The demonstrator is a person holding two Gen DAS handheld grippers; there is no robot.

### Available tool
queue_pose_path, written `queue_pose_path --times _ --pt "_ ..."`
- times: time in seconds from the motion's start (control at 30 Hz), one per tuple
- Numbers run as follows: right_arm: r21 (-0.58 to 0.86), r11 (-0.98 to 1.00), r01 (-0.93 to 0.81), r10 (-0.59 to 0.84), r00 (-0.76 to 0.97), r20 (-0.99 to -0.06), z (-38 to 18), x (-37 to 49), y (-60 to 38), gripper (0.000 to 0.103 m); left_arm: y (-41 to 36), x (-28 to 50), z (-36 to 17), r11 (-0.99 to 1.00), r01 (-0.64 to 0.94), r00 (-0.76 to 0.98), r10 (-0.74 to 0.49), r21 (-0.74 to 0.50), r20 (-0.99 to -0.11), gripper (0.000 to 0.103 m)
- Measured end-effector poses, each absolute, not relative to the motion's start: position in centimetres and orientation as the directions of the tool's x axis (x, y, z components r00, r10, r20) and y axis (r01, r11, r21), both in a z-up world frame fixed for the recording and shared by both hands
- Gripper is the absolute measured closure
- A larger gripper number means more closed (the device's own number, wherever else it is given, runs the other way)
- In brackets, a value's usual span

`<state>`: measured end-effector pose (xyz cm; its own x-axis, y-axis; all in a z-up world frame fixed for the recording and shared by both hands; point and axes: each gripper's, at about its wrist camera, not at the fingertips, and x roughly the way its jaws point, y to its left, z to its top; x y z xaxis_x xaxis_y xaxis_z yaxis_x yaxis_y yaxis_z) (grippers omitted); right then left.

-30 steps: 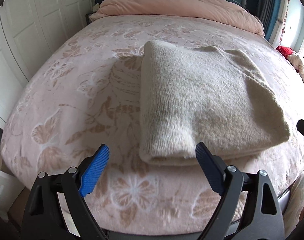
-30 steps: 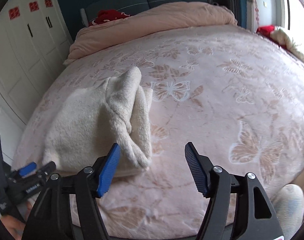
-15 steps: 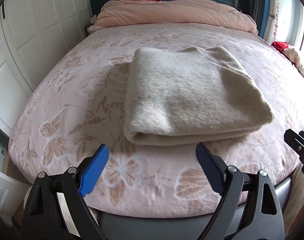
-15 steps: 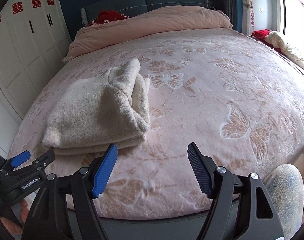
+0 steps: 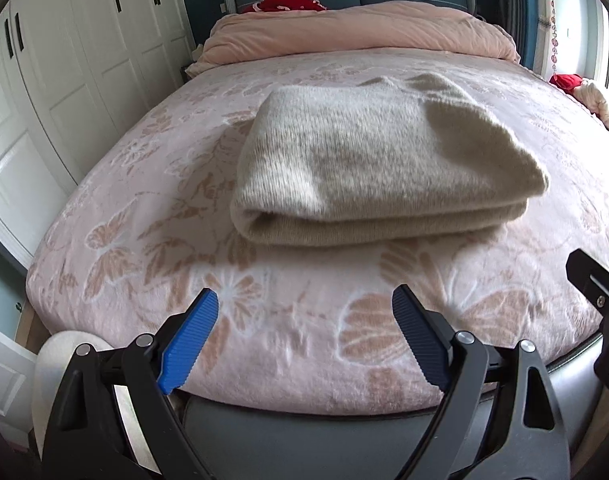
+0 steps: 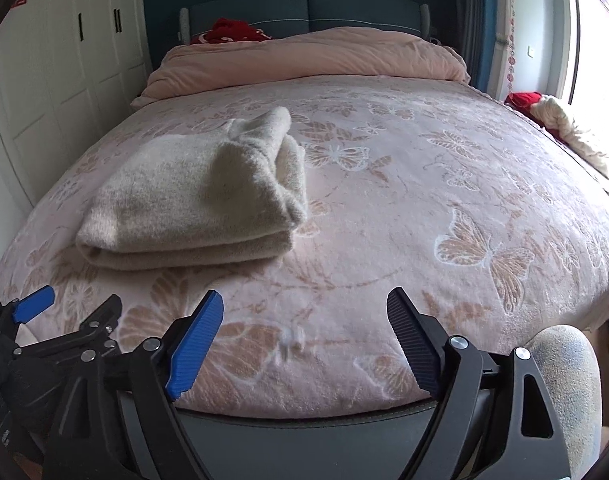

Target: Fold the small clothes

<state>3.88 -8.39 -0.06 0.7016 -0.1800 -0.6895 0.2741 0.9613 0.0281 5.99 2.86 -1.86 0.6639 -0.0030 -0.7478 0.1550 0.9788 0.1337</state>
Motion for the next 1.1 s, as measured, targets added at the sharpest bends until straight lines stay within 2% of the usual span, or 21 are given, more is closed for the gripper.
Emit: queue_pose_path --times 0.13,0.23,0.33,0.43,0.53,0.57,0.6,0.63,0.67,0.73,0.8,0.9,1.03,1.1 --pt "0.047 0.968 0.247 -0.153 0.728 -0.668 0.7 3.8 -8.0 0.018 3.4 6.0 -1.8 0.983 0.150 0.655 -0.019 0.105 -0.756 0.016" --pt "0.131 0.975 0.177 -0.042 0.734 -0.678 1.2 5.0 -8.9 0.017 4.2 6.6 -0.9 0.986 0.157 0.652 -0.066 0.049 -0.756 0.010" --pt "0.211 0.957 0.198 0.000 0.730 -0.683 1.6 7.7 -11.6 0.017 6.4 9.1 0.6 0.970 0.162 0.609 -0.242 -0.180 -0.756 0.006" --pt "0.295 0.917 0.268 0.022 0.704 -0.710 0.6 10.9 -14.5 0.017 9.2 12.9 0.4 0.927 0.046 0.559 -0.333 -0.372 -0.759 0.005" --pt "0.364 0.876 0.316 0.089 0.635 -0.767 -2.0 14.4 -16.1 0.017 11.8 16.5 -2.6 0.883 -0.119 0.479 -0.350 -0.454 -0.805 0.007" --pt "0.396 0.865 0.308 0.143 0.605 -0.783 -3.1 15.6 -16.2 0.030 12.2 17.1 -3.5 0.873 -0.145 0.465 -0.356 -0.466 -0.811 0.019" --pt "0.447 0.852 0.273 0.230 0.572 -0.787 -4.0 16.7 -16.1 0.045 12.3 17.6 -4.0 0.871 -0.146 0.460 -0.360 -0.469 -0.812 0.027" --pt "0.468 0.845 0.260 0.274 0.542 -0.795 -4.0 17.6 -15.8 0.079 12.0 18.0 -3.8 0.874 -0.098 0.470 -0.381 -0.476 -0.796 0.047" --pt "0.457 0.853 0.253 0.252 0.566 -0.785 -3.0 17.5 -15.5 0.080 11.6 18.1 -3.2 0.872 -0.050 0.476 -0.409 -0.488 -0.778 0.068" --pt "0.415 0.897 0.152 0.232 0.638 -0.735 0.3 16.9 -14.1 0.081 10.8 17.9 -1.2 0.895 -0.002 0.506 -0.384 -0.446 -0.772 0.073" --pt "0.365 0.925 0.105 0.214 0.650 -0.729 1.1 16.2 -13.3 0.082 10.7 17.5 -0.3 0.920 0.015 0.528 -0.341 -0.393 -0.778 0.073" --pt "0.290 0.944 0.156 0.175 0.508 -0.843 -4.3 16.8 -13.0 0.076 11.3 17.3 -3.0 0.944 -0.027 0.485 -0.276 -0.330 -0.830 0.068" --pt "0.291 0.931 0.220 0.105 0.602 -0.791 -2.8 14.3 -13.6 0.052 10.9 15.5 -2.2 0.960 -0.001 0.535 -0.236 -0.280 -0.811 0.048" --pt "0.255 0.935 0.248 0.048 0.621 -0.782 -1.5 12.6 -13.6 0.047 10.7 14.5 -1.0 0.964 0.018 0.552 -0.231 -0.266 -0.801 0.041"
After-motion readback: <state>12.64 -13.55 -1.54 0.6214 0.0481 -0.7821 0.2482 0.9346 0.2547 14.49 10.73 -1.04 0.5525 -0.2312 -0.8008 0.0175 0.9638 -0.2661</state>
